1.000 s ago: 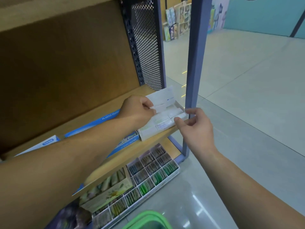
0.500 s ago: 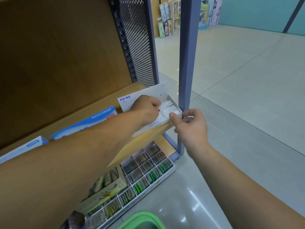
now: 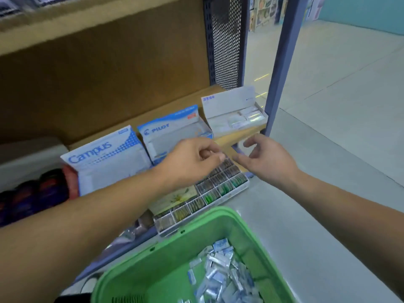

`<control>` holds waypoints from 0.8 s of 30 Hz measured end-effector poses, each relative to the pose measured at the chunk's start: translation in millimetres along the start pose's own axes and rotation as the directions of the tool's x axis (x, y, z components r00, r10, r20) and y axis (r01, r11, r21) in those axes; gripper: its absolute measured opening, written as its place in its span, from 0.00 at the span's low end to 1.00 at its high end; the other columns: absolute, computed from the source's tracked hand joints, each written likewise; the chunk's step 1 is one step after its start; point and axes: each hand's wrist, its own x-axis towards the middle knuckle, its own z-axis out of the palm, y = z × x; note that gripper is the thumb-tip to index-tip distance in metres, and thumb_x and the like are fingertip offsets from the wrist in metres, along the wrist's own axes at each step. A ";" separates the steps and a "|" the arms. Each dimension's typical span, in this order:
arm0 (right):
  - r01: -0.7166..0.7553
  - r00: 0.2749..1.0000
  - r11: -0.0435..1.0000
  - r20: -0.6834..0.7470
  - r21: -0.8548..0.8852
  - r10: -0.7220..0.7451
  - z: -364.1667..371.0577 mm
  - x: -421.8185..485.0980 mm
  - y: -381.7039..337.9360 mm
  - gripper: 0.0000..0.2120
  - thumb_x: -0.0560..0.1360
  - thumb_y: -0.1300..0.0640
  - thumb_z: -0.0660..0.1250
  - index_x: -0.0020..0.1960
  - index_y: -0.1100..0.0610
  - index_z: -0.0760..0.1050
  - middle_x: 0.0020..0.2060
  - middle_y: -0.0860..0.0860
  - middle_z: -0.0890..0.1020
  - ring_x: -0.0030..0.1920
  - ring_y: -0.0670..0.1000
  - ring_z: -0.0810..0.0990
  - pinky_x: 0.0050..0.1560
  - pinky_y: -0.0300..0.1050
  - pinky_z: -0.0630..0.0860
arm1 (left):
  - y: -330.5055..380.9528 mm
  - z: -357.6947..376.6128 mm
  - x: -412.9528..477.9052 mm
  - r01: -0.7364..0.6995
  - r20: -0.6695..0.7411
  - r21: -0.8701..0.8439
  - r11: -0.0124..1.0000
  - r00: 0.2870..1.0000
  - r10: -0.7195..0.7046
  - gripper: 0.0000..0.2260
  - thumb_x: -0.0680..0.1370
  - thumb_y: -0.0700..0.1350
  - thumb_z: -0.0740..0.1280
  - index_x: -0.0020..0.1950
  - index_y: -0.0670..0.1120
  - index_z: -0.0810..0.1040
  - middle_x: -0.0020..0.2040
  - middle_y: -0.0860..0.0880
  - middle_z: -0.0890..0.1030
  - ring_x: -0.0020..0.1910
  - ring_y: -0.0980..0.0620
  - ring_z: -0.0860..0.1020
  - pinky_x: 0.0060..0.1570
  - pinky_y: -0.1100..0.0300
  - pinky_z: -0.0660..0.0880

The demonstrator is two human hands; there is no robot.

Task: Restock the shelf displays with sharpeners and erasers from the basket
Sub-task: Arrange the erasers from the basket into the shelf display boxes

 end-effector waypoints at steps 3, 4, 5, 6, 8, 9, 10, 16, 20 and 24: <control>0.085 0.986 0.991 0.149 -0.100 -0.070 12.0 -42.8 -1.5 0.13 0.73 0.40 0.73 0.51 0.43 0.73 0.35 0.42 0.80 0.43 0.49 0.81 0.48 0.49 0.79 | -20.0 14.1 -54.9 0.027 0.051 0.016 1.000 0.998 -0.027 0.07 0.78 0.53 0.73 0.50 0.50 0.84 0.38 0.48 0.83 0.32 0.53 0.76 0.35 0.56 0.75; 0.119 0.975 0.987 0.204 -0.111 -0.094 18.6 -57.8 1.3 0.12 0.73 0.42 0.74 0.50 0.44 0.74 0.35 0.43 0.81 0.41 0.48 0.81 0.48 0.49 0.79 | -28.8 21.3 -70.8 0.050 0.071 0.009 0.999 0.996 -0.050 0.08 0.78 0.54 0.72 0.50 0.51 0.84 0.38 0.48 0.84 0.32 0.53 0.77 0.35 0.57 0.76; 0.153 0.957 0.982 0.264 -0.113 -0.119 26.2 -73.1 5.9 0.12 0.73 0.43 0.74 0.51 0.44 0.74 0.35 0.44 0.81 0.39 0.46 0.80 0.47 0.50 0.79 | -37.0 30.2 -85.2 0.066 0.091 -0.022 0.998 0.994 -0.063 0.08 0.78 0.54 0.72 0.48 0.51 0.83 0.37 0.47 0.83 0.30 0.53 0.76 0.33 0.57 0.74; 0.184 0.934 0.977 0.329 -0.103 -0.141 34.3 -88.8 11.0 0.12 0.73 0.44 0.75 0.51 0.44 0.75 0.35 0.45 0.82 0.37 0.44 0.79 0.46 0.50 0.79 | -45.3 40.3 -97.9 0.081 0.114 -0.057 0.995 0.991 -0.074 0.08 0.78 0.54 0.71 0.46 0.51 0.83 0.36 0.47 0.83 0.29 0.54 0.74 0.32 0.58 0.72; 0.232 0.863 0.971 0.475 -0.065 -0.175 53.8 -118.4 22.0 0.12 0.74 0.46 0.75 0.54 0.45 0.77 0.36 0.46 0.82 0.34 0.41 0.78 0.44 0.48 0.79 | -60.9 60.3 -120.1 0.118 0.196 -0.030 0.993 0.975 -0.110 0.07 0.78 0.52 0.71 0.43 0.51 0.81 0.32 0.49 0.80 0.28 0.57 0.72 0.31 0.60 0.68; 0.226 0.819 0.973 0.550 -0.046 -0.164 65.4 -131.7 28.0 0.12 0.74 0.46 0.75 0.55 0.46 0.78 0.37 0.46 0.83 0.34 0.42 0.79 0.43 0.46 0.79 | -71.1 70.4 -130.5 0.134 0.255 0.042 0.990 0.957 -0.140 0.07 0.78 0.50 0.71 0.42 0.51 0.81 0.32 0.52 0.80 0.28 0.58 0.72 0.31 0.61 0.68; 0.205 0.774 0.978 0.618 -0.044 -0.134 77.3 -142.8 34.2 0.13 0.74 0.46 0.75 0.56 0.46 0.78 0.39 0.46 0.83 0.35 0.42 0.79 0.43 0.45 0.78 | -80.0 79.9 -140.1 0.152 0.321 0.108 0.983 0.930 -0.179 0.06 0.79 0.49 0.71 0.43 0.50 0.82 0.34 0.52 0.82 0.30 0.58 0.74 0.33 0.62 0.70; 0.160 0.684 0.921 0.712 -0.355 0.155 153.6 -170.9 90.7 0.32 0.75 0.47 0.73 0.75 0.52 0.67 0.71 0.53 0.73 0.66 0.53 0.75 0.66 0.44 0.72 | -153.6 141.4 -191.1 0.476 0.432 0.274 0.836 0.715 -0.549 0.24 0.79 0.53 0.72 0.72 0.46 0.75 0.68 0.46 0.78 0.63 0.47 0.78 0.64 0.54 0.75; 0.318 0.669 0.839 0.731 -0.443 0.132 179.5 -172.4 106.7 0.47 0.72 0.48 0.76 0.82 0.52 0.52 0.81 0.55 0.57 0.79 0.57 0.57 0.78 0.52 0.62 | -186.1 171.0 -204.7 0.545 0.338 0.236 0.805 0.730 -0.594 0.36 0.75 0.56 0.75 0.79 0.49 0.66 0.75 0.45 0.71 0.69 0.45 0.74 0.67 0.54 0.73; 0.376 0.680 0.751 0.712 -0.543 0.175 209.3 -179.9 126.0 0.56 0.70 0.45 0.78 0.83 0.55 0.43 0.81 0.57 0.53 0.81 0.60 0.51 0.80 0.54 0.55 | -196.7 197.5 -202.4 0.339 0.315 0.276 0.899 0.852 -0.418 0.47 0.71 0.59 0.77 0.83 0.59 0.53 0.83 0.50 0.54 0.80 0.44 0.56 0.75 0.49 0.64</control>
